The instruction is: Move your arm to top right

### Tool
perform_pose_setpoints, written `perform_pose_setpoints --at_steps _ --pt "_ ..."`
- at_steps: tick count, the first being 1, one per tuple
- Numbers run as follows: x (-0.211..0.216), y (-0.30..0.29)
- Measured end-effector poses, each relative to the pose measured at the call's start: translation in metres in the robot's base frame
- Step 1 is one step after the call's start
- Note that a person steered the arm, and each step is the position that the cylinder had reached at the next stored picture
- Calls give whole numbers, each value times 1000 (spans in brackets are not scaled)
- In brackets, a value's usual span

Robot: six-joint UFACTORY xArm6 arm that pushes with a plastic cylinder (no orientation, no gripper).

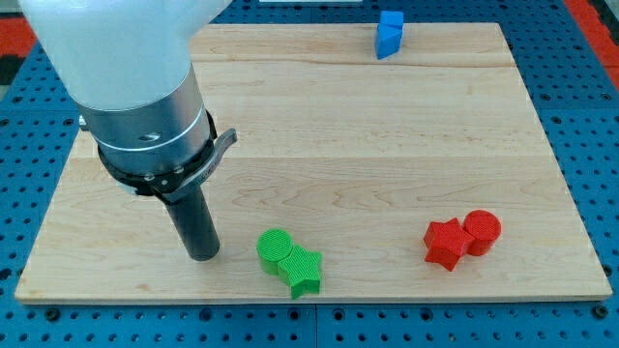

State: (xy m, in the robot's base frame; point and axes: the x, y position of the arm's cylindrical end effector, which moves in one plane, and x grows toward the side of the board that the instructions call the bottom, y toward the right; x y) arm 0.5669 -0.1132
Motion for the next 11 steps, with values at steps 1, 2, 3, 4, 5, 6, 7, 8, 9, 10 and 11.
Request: perform_pose_setpoints --at_steps 1,2,3,4,5,6,7,8,9,10,11 --pt "-1 0" --pt "-44 0" --pt "-80 -1" --pt "-105 -4" --pt "-142 6" --pt "-192 76" --pt "-241 178" --pt "-292 284" --pt "-344 372" --pt "-351 358" --pt "-326 323"
